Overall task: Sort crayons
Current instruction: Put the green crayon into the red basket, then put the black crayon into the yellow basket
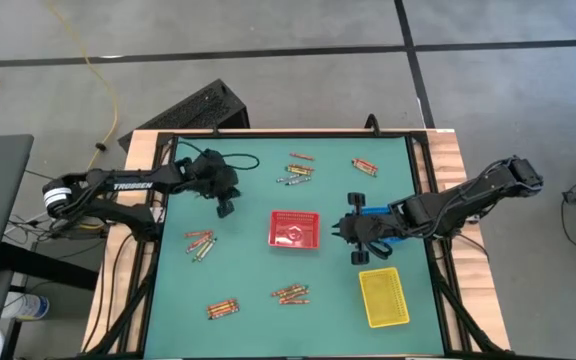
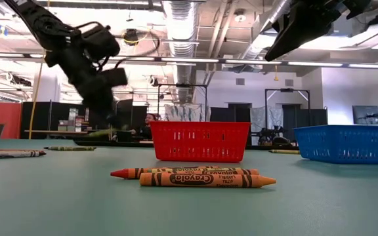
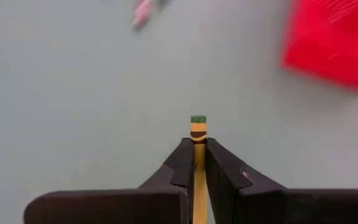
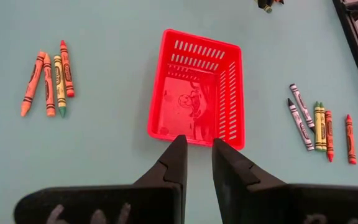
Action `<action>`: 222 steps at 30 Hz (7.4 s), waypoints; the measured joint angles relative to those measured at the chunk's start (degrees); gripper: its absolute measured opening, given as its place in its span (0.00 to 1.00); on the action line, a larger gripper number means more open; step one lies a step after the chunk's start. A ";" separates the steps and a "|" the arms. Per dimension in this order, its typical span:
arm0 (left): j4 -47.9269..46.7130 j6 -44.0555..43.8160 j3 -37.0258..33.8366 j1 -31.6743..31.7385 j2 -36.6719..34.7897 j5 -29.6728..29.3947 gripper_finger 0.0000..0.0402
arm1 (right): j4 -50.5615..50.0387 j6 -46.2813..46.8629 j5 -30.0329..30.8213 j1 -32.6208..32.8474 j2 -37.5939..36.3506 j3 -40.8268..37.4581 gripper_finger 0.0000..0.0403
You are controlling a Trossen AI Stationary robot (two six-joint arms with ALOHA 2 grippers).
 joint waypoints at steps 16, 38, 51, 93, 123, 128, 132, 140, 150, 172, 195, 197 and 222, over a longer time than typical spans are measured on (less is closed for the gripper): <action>34.49 -5.38 0.65 -18.33 0.46 5.10 0.03 | 0.00 0.00 0.02 -0.04 0.00 0.00 0.17; 13.62 0.26 26.86 -27.51 26.01 -6.75 0.03 | -2.61 8.22 0.22 1.53 0.00 -0.02 0.17; 0.60 2.12 35.85 -27.49 34.53 -9.76 0.03 | -3.01 10.08 0.46 3.74 0.00 -0.02 0.17; -39.56 -4.80 41.38 -28.37 28.40 -35.25 0.38 | -3.21 8.26 0.82 1.70 0.00 0.00 0.17; -26.53 -35.33 6.58 -50.23 -10.13 -13.13 0.38 | 4.45 5.97 2.14 -3.64 0.00 0.02 0.17; -15.98 -35.47 6.56 -57.28 -3.43 -10.85 0.38 | 6.39 5.99 2.12 -2.48 0.00 0.02 0.17; -7.48 -35.50 6.56 -61.14 1.30 -10.82 0.38 | 6.66 6.61 2.10 -0.90 -0.02 0.02 0.17; 1.16 -40.82 6.58 -65.03 7.93 -11.05 0.38 | 8.92 9.86 2.61 3.55 3.04 0.08 0.17; -3.94 -37.91 13.93 -69.99 10.80 -16.97 0.38 | 19.09 9.62 5.25 10.56 13.23 0.07 0.17; -2.36 -39.59 16.35 -78.60 19.21 -29.11 0.38 | 27.26 9.37 7.14 15.68 15.82 0.07 0.17; -5.17 -44.78 16.28 -80.54 23.04 -30.61 0.38 | 27.21 9.44 6.92 15.34 15.82 0.07 0.17; -5.18 -45.08 16.28 -80.54 23.04 -30.58 0.38 | 27.21 9.44 6.91 15.34 15.82 0.07 0.17; -5.40 -44.81 16.28 -80.54 22.99 -28.58 0.38 | 26.99 9.57 6.49 15.34 15.82 0.07 0.17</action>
